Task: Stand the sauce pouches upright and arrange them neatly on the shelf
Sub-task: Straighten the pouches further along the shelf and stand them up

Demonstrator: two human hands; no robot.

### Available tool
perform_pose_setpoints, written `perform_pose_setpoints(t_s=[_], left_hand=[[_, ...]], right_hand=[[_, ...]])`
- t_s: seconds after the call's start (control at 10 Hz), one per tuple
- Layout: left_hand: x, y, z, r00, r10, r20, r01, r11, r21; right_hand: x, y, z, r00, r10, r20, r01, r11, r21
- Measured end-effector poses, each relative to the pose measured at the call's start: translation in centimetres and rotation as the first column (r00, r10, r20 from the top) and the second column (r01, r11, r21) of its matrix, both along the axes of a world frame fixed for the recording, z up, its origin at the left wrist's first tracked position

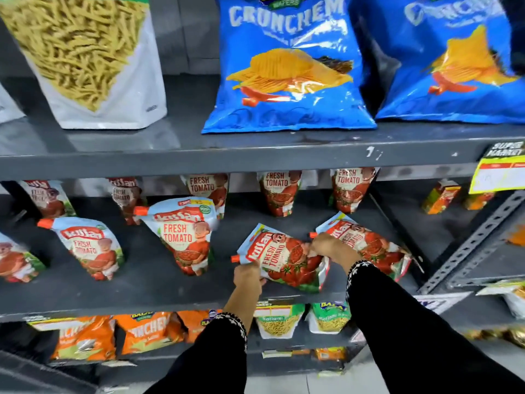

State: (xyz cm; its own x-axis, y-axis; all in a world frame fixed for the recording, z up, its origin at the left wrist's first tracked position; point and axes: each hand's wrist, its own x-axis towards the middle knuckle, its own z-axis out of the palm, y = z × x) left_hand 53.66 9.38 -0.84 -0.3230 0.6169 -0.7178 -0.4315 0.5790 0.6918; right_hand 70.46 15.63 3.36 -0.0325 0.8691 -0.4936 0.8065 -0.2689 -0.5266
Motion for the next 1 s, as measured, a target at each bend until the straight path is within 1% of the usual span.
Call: perform_pose_setpoints(t_s=[0.1, 0.2, 0.3, 0.4, 0.5, 0.6, 0.7, 0.8, 0.9, 1.0], left_hand=[[0.7, 0.5, -0.6, 0.96, 0.034, -0.279, -0.055, 0.996, -0.068], [2.3, 0.4, 1.2, 0.798, 0.019, -0.603, -0.05, 0.998, -0.035], [2.9, 0.7, 3.4, 0.644, 0.182, -0.743, -0.012, 0.974, 0.228], [2.5, 1.0, 5.0, 0.55, 0.302, -0.779, 0.127, 0.891, 0.435], [2.0, 1.3, 5.7, 0.583, 0.316, -0.749, 0.183, 0.846, 0.5], [2.4, 0.9, 4.9, 0.594, 0.269, -0.758, 0.187, 0.87, 0.456], [4.0, 0.7, 4.0, 0.696, 0.33, -0.638, -0.068, 0.915, 0.398], [7.2, 0.6, 1.9, 0.839, 0.329, -0.434, -0.264, 0.943, 0.204], [11.4, 0.6, 1.1, 0.992, 0.121, 0.026, -0.121, 0.992, 0.027], [15.1, 1.6, 1.5, 0.965, -0.129, 0.227, 0.126, 0.992, 0.031]], right_hand=[[1.1, 0.9, -0.8, 0.982, -0.127, -0.14, 0.112, 0.988, -0.11], [2.5, 0.8, -2.0, 0.864, -0.26, -0.432, 0.199, 0.963, -0.182], [2.8, -0.4, -2.9, 0.611, -0.357, -0.707, 0.335, 0.925, -0.177], [2.2, -1.1, -3.2, 0.399, -0.263, -0.879, 0.358, 0.927, -0.115], [1.6, -1.5, -3.0, 0.428, -0.164, -0.889, 0.341, 0.94, -0.009], [2.5, -1.4, -3.2, 0.619, -0.178, -0.765, 0.329, 0.943, 0.047], [4.5, -0.4, -2.4, 0.738, -0.119, -0.665, 0.315, 0.931, 0.184], [7.3, 0.8, -0.4, 0.805, -0.165, -0.569, 0.431, 0.822, 0.371], [11.8, 2.7, 0.2, 0.962, -0.261, -0.085, 0.272, 0.859, 0.434], [14.6, 3.0, -0.2, 0.959, -0.226, 0.173, 0.197, 0.966, 0.169]])
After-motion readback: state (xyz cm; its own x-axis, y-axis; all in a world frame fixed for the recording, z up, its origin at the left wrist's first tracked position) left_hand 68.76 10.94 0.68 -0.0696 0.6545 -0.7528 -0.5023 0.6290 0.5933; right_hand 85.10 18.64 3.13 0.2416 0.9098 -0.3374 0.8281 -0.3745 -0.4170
